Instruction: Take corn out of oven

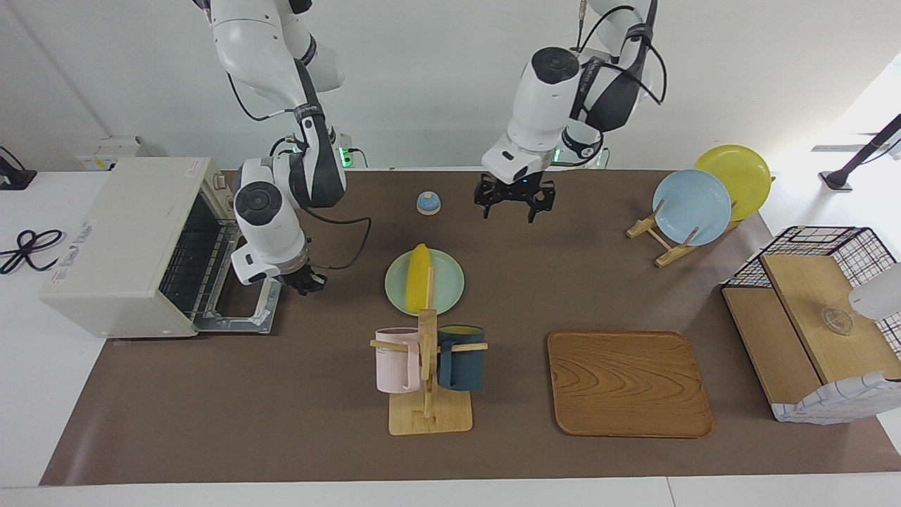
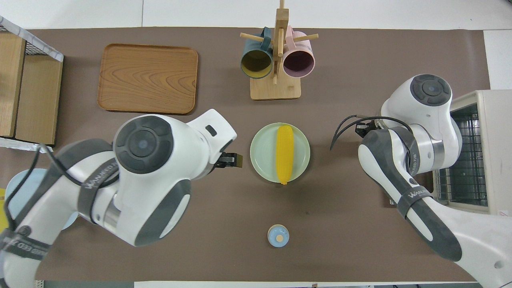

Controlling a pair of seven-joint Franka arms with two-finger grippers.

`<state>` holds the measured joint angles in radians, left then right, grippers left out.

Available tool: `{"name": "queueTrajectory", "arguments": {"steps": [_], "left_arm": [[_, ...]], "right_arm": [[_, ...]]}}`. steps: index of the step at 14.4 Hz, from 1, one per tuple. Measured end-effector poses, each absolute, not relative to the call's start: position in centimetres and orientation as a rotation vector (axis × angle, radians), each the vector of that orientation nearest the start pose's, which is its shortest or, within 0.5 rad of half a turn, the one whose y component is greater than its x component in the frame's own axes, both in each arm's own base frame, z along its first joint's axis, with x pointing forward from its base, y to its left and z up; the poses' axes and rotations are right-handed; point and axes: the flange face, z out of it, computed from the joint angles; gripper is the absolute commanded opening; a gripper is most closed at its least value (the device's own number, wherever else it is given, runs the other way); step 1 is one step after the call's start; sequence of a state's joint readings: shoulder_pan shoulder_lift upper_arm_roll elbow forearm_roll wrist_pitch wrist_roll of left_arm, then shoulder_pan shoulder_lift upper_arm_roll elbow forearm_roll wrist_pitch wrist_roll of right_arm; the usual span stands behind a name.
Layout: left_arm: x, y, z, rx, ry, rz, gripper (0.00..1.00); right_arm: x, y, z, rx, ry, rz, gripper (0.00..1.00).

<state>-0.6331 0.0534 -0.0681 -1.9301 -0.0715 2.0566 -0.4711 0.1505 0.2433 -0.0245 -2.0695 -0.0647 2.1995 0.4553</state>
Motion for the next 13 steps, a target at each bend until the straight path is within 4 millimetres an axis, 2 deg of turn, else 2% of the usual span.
{"name": "queueTrajectory", "arguments": {"steps": [2, 5, 10, 13], "left_arm": [[43.2, -41.0, 44.1, -3.241, 0.348, -0.074, 1.00], [42.4, -45.0, 40.5, -3.271, 0.335, -0.112, 1.00], [45.9, -49.5, 37.1, -3.288, 0.353, -0.124, 1.00], [45.5, -51.7, 34.5, -3.290, 0.412, -0.133, 1.00]], "right_arm": [[55.8, 7.0, 29.3, -3.195, 0.451, 0.150, 0.00], [55.7, 6.5, 29.1, -3.257, 0.387, 0.131, 0.00], [55.5, 5.5, 29.2, -3.315, 0.342, 0.135, 0.00], [55.1, 5.1, 29.2, -3.388, 0.276, 0.173, 0.00]]}}
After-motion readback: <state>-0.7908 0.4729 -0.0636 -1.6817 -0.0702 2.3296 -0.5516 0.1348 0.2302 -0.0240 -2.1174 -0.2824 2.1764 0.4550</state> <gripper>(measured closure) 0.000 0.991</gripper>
